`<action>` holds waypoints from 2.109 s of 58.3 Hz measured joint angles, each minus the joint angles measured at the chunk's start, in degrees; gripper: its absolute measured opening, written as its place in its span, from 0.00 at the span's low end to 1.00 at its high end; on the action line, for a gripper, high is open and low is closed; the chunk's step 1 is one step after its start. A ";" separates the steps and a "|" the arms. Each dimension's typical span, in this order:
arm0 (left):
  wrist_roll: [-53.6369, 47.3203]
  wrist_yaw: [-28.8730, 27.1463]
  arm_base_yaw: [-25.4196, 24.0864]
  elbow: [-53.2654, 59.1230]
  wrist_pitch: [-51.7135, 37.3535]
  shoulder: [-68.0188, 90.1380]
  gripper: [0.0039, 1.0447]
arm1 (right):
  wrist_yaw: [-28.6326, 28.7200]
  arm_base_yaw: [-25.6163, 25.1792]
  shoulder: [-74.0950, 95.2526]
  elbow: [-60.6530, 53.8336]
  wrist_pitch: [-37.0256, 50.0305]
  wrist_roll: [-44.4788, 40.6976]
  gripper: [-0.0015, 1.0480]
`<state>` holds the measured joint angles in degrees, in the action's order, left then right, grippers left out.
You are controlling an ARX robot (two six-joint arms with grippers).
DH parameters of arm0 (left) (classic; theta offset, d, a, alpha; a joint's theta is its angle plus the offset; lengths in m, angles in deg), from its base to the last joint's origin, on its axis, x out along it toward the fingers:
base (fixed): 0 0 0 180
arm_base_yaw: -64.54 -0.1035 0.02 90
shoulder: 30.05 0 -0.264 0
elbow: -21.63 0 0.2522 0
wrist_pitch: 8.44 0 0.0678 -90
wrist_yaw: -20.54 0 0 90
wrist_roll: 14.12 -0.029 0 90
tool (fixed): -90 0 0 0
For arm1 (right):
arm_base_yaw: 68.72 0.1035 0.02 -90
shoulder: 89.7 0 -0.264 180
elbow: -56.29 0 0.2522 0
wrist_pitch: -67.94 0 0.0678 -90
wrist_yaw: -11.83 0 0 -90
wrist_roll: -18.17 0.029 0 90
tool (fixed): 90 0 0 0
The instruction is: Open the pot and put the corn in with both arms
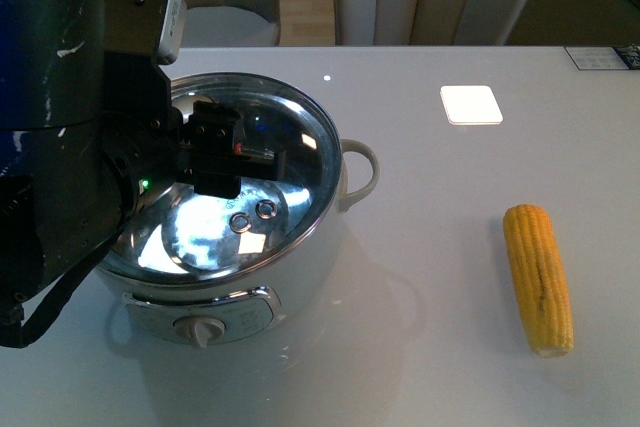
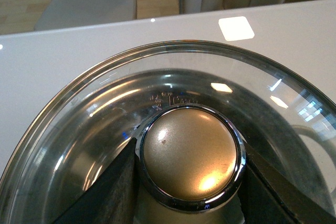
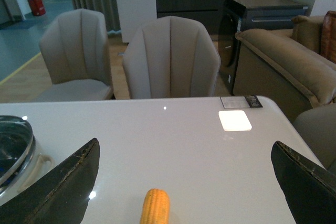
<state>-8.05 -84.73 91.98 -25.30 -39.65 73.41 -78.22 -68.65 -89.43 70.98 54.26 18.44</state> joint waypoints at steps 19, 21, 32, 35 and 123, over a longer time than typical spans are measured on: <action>-3.37 1.18 -6.12 -0.04 5.29 -11.91 0.42 | 0.00 0.00 0.00 0.00 0.00 0.00 0.92; -3.96 1.38 -7.48 -0.02 5.14 -12.74 0.42 | 0.00 0.00 0.00 0.00 0.00 0.00 0.92; -6.95 3.78 -17.05 2.21 2.71 -16.13 0.42 | 0.00 0.00 0.00 0.00 0.00 0.00 0.92; -7.56 4.81 -20.68 3.48 1.77 -16.41 0.42 | 0.00 0.00 0.00 0.00 0.00 0.00 0.92; -16.61 22.38 -58.51 -2.84 -34.49 40.98 0.42 | 0.02 0.00 0.00 0.00 0.00 0.00 0.92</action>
<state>-24.66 -62.35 33.47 -28.14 -74.14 114.39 -78.20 -68.65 -89.43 70.98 54.26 18.44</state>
